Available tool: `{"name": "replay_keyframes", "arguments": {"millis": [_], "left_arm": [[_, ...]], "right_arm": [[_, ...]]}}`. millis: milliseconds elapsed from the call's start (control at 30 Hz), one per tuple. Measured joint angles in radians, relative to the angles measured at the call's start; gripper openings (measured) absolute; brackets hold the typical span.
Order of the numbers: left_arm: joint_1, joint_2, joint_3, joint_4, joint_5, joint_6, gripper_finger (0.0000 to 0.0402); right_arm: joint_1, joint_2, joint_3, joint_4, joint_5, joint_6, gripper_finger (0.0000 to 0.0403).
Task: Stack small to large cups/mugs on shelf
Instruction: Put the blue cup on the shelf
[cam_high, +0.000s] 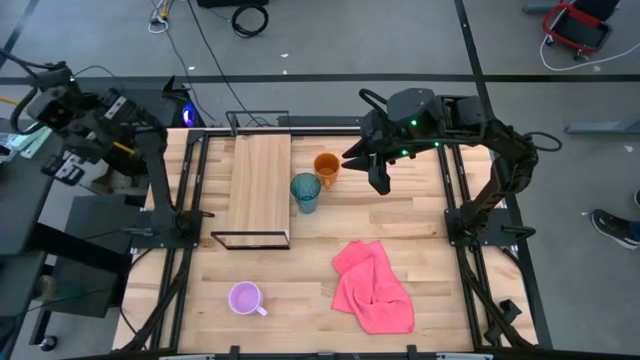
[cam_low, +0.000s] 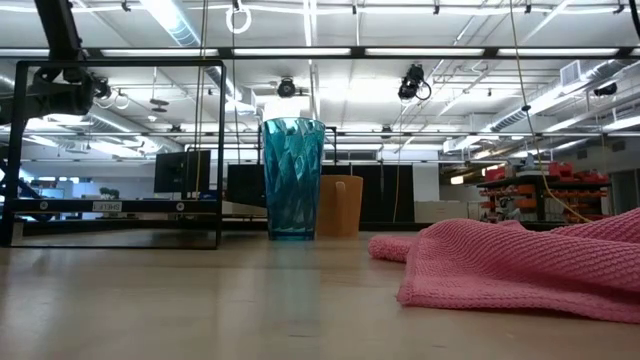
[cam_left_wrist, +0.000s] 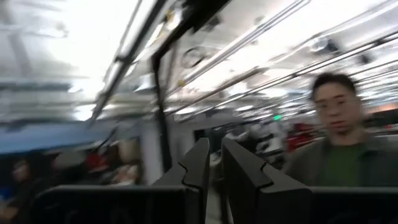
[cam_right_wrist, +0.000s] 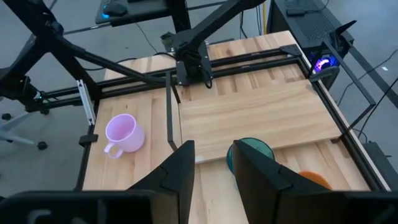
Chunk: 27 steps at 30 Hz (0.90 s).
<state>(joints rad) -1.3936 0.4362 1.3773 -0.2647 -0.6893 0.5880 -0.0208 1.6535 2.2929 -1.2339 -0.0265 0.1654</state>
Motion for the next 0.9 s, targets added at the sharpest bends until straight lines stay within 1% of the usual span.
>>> {"name": "replay_keyframes", "arguments": {"millis": [100,167,333,500,700,900], "left_arm": [[0.031,0.0,0.0,-0.001,-0.083,-0.005,0.0052],[0.061,0.0,0.0,-0.002,-0.12,0.001,0.0053],[0.188,0.002,0.0,-0.004,-0.128,0.006,0.0048],[0.372,0.002,0.0,-0.047,-0.13,-0.076,0.0046],[0.636,0.002,0.0,-0.126,-0.129,-0.189,0.005],[0.908,0.0,0.0,-0.139,-0.13,-0.203,0.0052]], "right_arm": [[0.0,0.0,0.0,0.0,0.0,0.0,0.0117],[0.0,0.0,0.0,0.0,0.0,0.0,0.0117],[0.005,0.0,0.0,0.0,-0.001,-0.001,0.0117],[0.005,0.0,0.0,0.0,-0.004,-0.003,0.0117],[0.005,0.0,0.0,0.0,-0.005,-0.011,0.0117],[0.005,0.0,0.0,-0.011,-0.027,-0.011,0.0116]]}}
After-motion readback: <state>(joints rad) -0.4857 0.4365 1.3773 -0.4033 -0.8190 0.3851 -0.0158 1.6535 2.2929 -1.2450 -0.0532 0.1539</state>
